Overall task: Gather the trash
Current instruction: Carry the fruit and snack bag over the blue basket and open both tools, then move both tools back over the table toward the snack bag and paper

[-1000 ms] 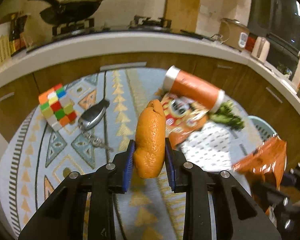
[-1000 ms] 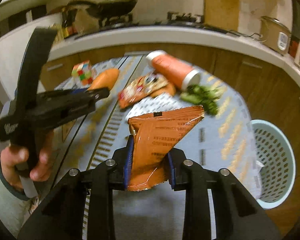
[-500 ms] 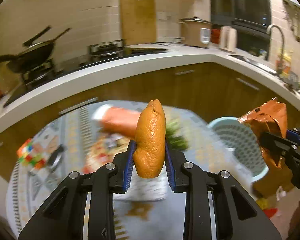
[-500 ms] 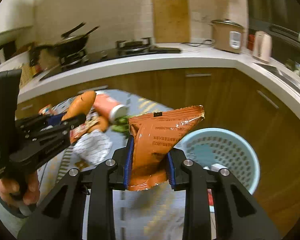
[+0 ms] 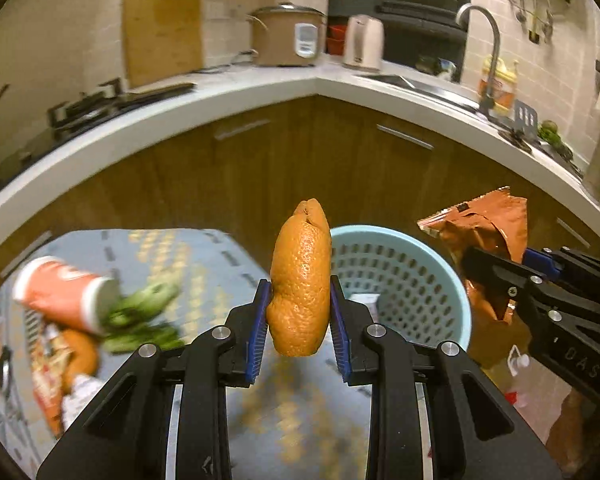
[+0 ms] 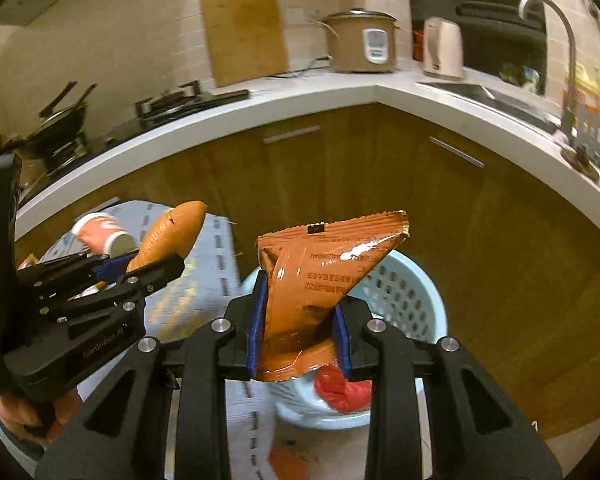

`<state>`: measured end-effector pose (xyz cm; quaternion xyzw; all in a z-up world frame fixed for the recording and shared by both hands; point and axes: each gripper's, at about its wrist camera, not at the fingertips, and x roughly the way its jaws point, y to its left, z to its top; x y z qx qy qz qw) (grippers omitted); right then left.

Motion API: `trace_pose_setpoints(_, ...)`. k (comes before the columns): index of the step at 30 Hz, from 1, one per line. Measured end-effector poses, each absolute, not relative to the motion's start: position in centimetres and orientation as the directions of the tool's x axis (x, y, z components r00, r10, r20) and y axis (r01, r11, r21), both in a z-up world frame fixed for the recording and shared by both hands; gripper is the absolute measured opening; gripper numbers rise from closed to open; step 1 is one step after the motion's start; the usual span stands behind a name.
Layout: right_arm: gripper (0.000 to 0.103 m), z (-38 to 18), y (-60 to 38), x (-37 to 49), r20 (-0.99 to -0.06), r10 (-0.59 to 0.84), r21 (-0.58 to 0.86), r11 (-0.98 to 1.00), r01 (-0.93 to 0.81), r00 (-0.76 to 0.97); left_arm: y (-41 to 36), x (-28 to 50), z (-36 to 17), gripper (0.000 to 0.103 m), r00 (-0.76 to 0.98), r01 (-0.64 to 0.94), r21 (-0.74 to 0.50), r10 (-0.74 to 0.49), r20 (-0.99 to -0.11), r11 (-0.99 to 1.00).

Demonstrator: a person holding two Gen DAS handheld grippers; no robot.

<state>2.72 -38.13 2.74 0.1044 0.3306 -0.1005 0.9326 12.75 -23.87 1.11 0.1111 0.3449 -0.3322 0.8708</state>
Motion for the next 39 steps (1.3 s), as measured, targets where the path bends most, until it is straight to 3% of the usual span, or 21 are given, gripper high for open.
trace_pose_setpoints(9, 0.029, -1.6, -42.6, 4.6, -0.720, -0.119, 0.164, 0.928, 0.334, 0.683, -28.7, 14.1, -2.2, 0.028, 0.466, 0.693, -0.049, -0.499, -0.730, 0.719)
trace_pose_setpoints(11, 0.032, -2.4, -43.2, 5.1, -0.735, -0.114, 0.174, 0.921, 0.349, 0.668, -28.9, 14.4, -2.6, 0.033, 0.452, 0.690, -0.065, -0.500, -0.739, 0.721)
trace_pose_setpoints(14, 0.049, -3.4, -43.9, 5.6, -0.750, -0.101, 0.194, 0.912, 0.362, 0.654, -28.8, 15.0, -2.9, 0.050, 0.446, 0.679, -0.087, -0.504, -0.739, 0.729)
trace_pose_setpoints(20, 0.051, -4.3, -44.3, 5.7, -0.764, -0.101, 0.197, 0.904, 0.380, 0.638, -28.1, 15.5, -2.7, 0.059, 0.457, 0.666, -0.097, -0.507, -0.731, 0.739)
trace_pose_setpoints(21, 0.056, -4.3, -44.4, 5.7, -0.765, -0.103, 0.194, 0.904, 0.380, 0.636, -27.9, 15.5, -2.6, 0.061, 0.460, 0.663, -0.100, -0.509, -0.728, 0.742)
trace_pose_setpoints(23, 0.065, -4.4, -44.2, 5.8, -0.771, -0.112, 0.178, 0.907, 0.381, 0.627, -27.4, 15.5, -2.5, 0.062, 0.465, 0.659, -0.100, -0.508, -0.725, 0.745)
trace_pose_setpoints(32, 0.083, -3.8, -43.5, 5.4, -0.763, -0.118, 0.168, 0.913, 0.371, 0.635, -25.0, 15.0, -1.1, 0.062, 0.498, 0.635, -0.108, -0.512, -0.700, 0.765)
trace_pose_setpoints(39, 0.084, -1.6, -41.3, 5.0, -0.722, -0.105, 0.172, 0.930, 0.325, 0.683, -21.4, 14.5, 0.6, 0.062, 0.558, 0.587, -0.114, -0.502, -0.661, 0.802)
